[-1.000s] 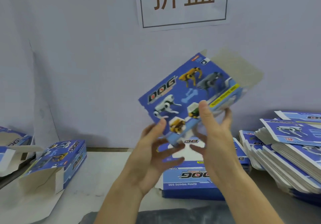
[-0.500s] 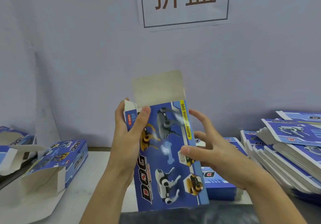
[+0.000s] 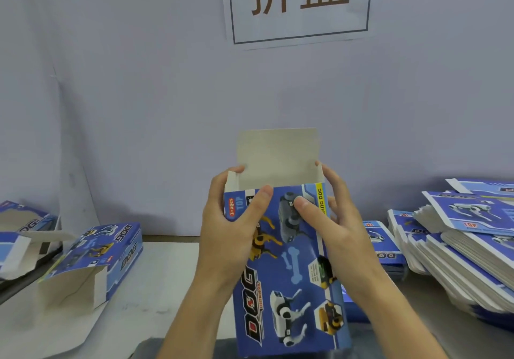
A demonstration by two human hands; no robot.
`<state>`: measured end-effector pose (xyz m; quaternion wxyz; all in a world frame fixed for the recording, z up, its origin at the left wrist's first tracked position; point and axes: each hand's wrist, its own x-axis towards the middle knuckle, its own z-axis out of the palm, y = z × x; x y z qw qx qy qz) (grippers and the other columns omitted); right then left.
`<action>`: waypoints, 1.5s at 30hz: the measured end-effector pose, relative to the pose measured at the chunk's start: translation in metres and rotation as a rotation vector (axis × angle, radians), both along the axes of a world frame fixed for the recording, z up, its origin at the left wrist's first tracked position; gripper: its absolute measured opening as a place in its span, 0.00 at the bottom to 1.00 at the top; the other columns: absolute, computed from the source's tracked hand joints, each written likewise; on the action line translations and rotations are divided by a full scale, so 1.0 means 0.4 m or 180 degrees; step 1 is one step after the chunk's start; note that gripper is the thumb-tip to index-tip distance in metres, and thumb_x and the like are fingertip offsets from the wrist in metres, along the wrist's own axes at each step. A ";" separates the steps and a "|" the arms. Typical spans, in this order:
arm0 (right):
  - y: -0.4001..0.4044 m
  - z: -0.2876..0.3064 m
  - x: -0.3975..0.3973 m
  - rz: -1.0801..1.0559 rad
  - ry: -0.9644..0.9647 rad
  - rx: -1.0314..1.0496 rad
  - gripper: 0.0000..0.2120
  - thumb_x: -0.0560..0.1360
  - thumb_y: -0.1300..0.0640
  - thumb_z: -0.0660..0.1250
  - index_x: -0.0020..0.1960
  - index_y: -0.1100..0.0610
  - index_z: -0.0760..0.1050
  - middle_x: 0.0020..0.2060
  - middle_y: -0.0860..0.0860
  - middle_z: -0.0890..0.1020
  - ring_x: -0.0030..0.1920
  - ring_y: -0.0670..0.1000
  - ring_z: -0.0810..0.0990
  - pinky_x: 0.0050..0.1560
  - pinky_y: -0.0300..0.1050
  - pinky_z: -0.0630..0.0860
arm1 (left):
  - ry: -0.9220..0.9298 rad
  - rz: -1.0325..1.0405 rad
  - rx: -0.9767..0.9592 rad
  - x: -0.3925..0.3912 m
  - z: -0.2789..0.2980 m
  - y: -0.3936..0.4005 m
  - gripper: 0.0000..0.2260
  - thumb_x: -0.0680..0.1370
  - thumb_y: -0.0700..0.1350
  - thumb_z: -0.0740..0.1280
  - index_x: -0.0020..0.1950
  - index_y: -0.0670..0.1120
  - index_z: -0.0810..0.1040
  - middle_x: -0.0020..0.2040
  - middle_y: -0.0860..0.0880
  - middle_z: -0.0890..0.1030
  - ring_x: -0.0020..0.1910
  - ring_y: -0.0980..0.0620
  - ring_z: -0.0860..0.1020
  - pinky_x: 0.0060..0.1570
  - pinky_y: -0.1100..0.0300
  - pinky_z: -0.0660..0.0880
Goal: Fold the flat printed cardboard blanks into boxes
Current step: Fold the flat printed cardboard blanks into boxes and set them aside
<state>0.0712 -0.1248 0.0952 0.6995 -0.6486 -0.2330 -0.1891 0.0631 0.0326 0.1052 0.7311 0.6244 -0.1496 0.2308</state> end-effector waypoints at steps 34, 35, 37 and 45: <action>0.006 0.005 -0.006 0.0023 0.0682 0.0146 0.10 0.68 0.48 0.59 0.48 0.48 0.73 0.37 0.59 0.72 0.39 0.60 0.72 0.41 0.56 0.69 | 0.0638 -0.0356 -0.0213 -0.007 -0.009 0.013 0.11 0.69 0.45 0.60 0.50 0.54 0.70 0.30 0.48 0.72 0.26 0.50 0.75 0.25 0.61 0.71; 0.007 0.003 -0.007 0.0013 0.0744 0.0240 0.13 0.67 0.48 0.59 0.51 0.44 0.72 0.39 0.61 0.73 0.39 0.63 0.72 0.42 0.57 0.69 | 0.0642 -0.0382 -0.0296 -0.004 -0.011 0.012 0.14 0.72 0.43 0.61 0.54 0.57 0.70 0.31 0.47 0.73 0.27 0.50 0.76 0.25 0.60 0.72; 0.008 0.012 -0.006 0.0002 0.0794 0.0261 0.17 0.68 0.48 0.59 0.55 0.36 0.73 0.40 0.64 0.78 0.42 0.70 0.77 0.43 0.53 0.75 | 0.0603 -0.0372 -0.0355 -0.002 -0.013 0.006 0.18 0.79 0.40 0.59 0.61 0.62 0.69 0.35 0.45 0.78 0.31 0.48 0.80 0.28 0.57 0.76; 0.012 -0.001 0.005 -0.0309 0.0520 0.0387 0.16 0.81 0.47 0.55 0.43 0.54 0.76 0.39 0.54 0.84 0.42 0.56 0.84 0.45 0.55 0.79 | 0.0193 0.0223 -0.0731 0.007 -0.020 -0.007 0.22 0.83 0.56 0.57 0.40 0.41 0.77 0.46 0.42 0.85 0.39 0.44 0.83 0.32 0.56 0.79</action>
